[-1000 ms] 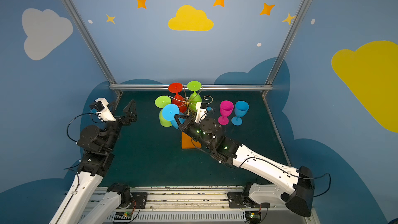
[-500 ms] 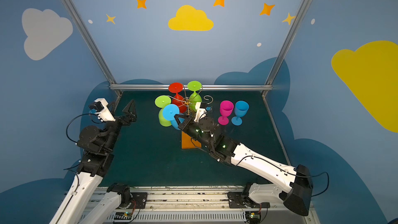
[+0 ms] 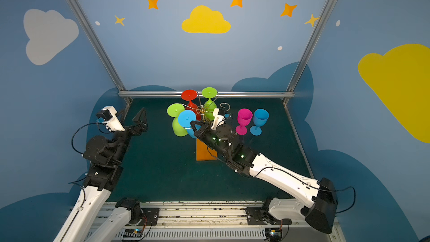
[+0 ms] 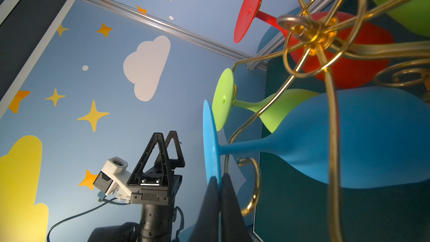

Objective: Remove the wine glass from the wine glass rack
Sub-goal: 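Pull the blue glass off the rack hook with the right gripper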

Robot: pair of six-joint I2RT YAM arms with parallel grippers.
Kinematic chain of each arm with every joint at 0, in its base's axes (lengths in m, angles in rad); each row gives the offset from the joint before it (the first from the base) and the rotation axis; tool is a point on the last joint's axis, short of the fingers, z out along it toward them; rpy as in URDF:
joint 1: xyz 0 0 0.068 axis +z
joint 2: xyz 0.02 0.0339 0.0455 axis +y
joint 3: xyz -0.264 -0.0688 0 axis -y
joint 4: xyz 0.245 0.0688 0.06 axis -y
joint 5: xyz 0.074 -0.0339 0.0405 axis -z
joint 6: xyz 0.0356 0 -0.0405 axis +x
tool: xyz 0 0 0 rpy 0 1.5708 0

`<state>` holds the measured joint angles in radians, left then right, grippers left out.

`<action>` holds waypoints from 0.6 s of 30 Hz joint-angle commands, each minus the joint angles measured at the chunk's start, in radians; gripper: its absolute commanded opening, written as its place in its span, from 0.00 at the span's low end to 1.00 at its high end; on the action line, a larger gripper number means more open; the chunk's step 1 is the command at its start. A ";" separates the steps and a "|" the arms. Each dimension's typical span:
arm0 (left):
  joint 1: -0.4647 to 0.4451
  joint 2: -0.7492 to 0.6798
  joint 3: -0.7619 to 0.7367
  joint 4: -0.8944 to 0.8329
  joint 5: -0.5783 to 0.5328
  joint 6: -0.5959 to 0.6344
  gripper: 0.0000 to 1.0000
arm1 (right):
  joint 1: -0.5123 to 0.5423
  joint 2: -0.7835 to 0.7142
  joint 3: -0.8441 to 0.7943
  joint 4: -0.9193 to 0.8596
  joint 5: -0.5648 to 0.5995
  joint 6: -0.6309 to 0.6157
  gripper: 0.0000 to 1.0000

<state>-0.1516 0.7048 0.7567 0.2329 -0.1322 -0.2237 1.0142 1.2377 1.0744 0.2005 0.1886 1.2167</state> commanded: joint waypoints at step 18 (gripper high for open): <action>-0.003 -0.011 -0.010 0.012 -0.014 0.016 1.00 | -0.008 -0.051 0.000 -0.015 0.050 0.000 0.00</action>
<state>-0.1516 0.7048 0.7563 0.2329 -0.1349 -0.2234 1.0134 1.2251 1.0771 0.1844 0.2039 1.2243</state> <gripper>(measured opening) 0.996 0.048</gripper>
